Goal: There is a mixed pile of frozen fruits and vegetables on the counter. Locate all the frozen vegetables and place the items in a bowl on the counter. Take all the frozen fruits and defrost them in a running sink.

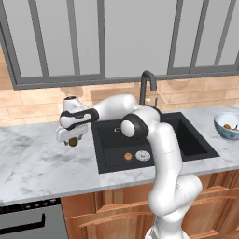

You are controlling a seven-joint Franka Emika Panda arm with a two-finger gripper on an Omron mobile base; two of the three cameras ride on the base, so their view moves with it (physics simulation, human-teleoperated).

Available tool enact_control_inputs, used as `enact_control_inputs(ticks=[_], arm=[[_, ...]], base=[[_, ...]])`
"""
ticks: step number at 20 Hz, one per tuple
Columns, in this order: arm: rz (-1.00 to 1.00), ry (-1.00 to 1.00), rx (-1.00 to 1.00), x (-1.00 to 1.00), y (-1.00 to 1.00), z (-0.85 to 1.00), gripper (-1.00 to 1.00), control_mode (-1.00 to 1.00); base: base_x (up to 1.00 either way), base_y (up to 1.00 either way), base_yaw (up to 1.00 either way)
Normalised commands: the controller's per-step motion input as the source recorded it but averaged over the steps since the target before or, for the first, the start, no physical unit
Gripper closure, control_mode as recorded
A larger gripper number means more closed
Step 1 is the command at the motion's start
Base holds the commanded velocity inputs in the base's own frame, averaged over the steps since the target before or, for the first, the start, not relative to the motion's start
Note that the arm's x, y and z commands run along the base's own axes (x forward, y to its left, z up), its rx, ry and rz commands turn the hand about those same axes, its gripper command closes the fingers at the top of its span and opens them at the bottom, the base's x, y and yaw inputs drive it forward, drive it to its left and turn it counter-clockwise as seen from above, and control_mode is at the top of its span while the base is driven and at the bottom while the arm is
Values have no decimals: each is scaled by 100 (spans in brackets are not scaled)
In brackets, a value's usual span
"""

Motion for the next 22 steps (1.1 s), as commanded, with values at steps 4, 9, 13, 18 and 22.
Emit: enact_control_inputs(ticks=[4, 9, 13, 18, 22], arm=[[3, -5, 0, 0, 0, -14, -100, -100], [1, -1, 0, 3, 0, -10, 100, -100], [2, -1, 1, 0, 0, -8, 100, -100], [1, -2, 1, 0, -5, -3, 100, -100], [1, -1, 6, 1, -16, 7, 100, -100]], base=[[0, 0, 0], [0, 0, 0], [0, 0, 0], [0, 0, 0], [0, 0, 0]])
